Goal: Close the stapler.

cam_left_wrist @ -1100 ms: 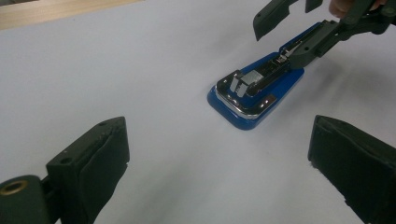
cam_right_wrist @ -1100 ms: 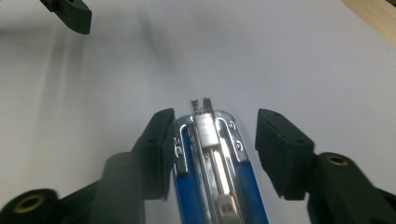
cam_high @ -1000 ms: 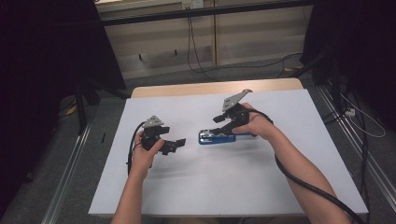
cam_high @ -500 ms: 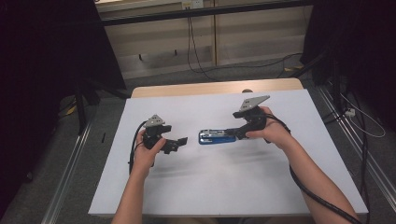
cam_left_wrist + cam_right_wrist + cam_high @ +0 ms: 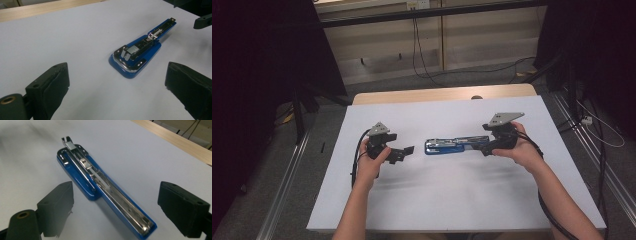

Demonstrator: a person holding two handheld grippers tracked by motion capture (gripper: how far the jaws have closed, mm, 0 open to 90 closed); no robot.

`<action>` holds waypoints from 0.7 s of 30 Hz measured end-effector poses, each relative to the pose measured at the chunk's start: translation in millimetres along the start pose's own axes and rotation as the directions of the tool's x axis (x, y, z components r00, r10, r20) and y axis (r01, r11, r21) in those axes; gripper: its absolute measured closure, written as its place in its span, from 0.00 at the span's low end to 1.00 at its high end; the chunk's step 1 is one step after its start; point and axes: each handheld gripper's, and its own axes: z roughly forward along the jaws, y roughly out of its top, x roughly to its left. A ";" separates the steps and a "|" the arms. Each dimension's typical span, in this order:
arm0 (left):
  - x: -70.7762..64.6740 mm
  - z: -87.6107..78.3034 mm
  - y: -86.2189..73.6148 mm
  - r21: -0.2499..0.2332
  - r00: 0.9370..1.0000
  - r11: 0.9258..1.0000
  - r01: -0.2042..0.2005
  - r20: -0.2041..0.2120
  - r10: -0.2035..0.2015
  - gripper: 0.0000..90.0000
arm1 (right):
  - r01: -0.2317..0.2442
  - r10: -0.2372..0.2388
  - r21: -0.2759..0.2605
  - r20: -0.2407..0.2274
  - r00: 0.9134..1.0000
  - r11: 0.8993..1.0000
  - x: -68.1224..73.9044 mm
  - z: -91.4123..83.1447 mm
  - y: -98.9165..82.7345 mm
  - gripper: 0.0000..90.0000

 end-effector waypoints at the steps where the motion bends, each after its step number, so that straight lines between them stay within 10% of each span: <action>1: -0.8 0.7 -0.2 0.003 1.000 1.000 0.002 0.001 -0.002 0.06 | -0.003 0.004 -0.003 0.013 1.000 1.000 0.4 -1.4 -2.6 0.15; 11: -4.5 2.4 0.2 0.009 1.000 1.000 0.004 -0.013 -0.004 0.06 | -0.051 0.053 -0.023 0.081 0.995 0.998 -3.1 -23.3 -19.4 0.24; 21: -8.5 12.4 1.2 -0.024 1.000 1.000 0.013 0.028 -0.012 0.06 | -0.097 0.094 0.020 0.133 0.987 0.995 -15.1 -26.0 -41.0 0.67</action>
